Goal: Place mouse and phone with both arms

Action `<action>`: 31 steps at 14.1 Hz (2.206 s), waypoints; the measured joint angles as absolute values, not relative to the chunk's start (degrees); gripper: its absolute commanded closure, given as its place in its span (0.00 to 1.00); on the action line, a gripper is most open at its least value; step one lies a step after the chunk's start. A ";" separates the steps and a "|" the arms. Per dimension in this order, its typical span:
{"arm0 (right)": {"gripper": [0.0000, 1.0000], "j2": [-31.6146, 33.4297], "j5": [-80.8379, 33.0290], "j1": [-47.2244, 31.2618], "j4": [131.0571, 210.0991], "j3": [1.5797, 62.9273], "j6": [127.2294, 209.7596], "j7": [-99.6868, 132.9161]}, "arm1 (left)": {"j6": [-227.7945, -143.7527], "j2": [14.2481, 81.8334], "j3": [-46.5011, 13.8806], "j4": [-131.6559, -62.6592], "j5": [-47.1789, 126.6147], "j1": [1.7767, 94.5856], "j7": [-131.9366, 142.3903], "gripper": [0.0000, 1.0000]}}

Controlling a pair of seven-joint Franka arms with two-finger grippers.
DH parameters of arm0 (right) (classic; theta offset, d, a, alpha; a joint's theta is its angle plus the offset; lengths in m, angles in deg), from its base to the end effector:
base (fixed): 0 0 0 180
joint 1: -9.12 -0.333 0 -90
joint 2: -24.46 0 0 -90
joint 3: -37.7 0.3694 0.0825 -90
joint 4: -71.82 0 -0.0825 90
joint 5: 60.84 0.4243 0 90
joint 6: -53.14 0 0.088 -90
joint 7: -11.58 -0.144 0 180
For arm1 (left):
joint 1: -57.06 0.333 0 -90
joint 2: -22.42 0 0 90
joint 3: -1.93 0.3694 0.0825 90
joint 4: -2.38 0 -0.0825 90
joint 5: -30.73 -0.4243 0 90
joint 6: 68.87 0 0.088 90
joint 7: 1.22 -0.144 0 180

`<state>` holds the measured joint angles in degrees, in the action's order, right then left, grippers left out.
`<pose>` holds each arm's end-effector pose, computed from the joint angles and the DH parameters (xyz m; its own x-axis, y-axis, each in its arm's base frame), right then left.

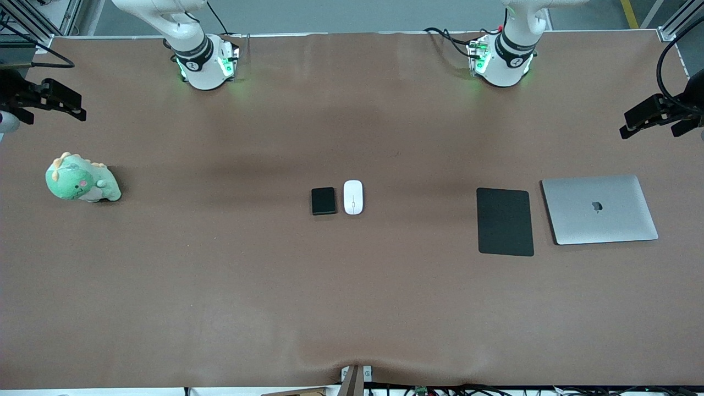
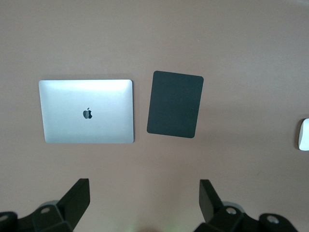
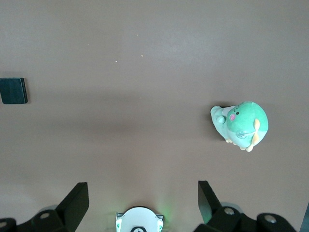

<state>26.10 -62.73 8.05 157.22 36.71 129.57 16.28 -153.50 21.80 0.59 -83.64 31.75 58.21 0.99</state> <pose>0.5536 -0.0047 0.6788 0.9887 0.0756 -0.1297 0.0791 -0.9966 0.0217 0.5809 -0.0047 0.6744 0.9993 0.0336 -0.0141 0.0338 -0.9993 0.0170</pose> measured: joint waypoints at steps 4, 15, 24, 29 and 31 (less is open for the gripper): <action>0.00 26.05 -62.73 8.06 157.23 36.68 129.50 16.28 | -152.21 22.02 -0.21 -83.91 31.75 57.47 1.01 0.00; 0.00 25.32 -62.68 8.67 157.26 36.40 128.93 16.27 | -151.70 24.29 -3.88 -83.96 31.04 56.34 11.10 0.00; 0.00 24.27 -62.63 8.74 157.26 36.43 128.89 16.27 | -153.49 24.94 -6.15 -83.48 33.22 55.87 12.97 0.00; 0.00 24.27 -62.48 8.76 157.24 36.41 128.89 16.27 | -153.77 28.84 -12.55 -82.19 33.38 53.83 14.41 0.00; 0.00 24.27 -62.43 8.76 157.24 36.43 128.89 16.27 | -154.57 30.77 -13.29 -81.91 33.38 50.63 17.74 0.00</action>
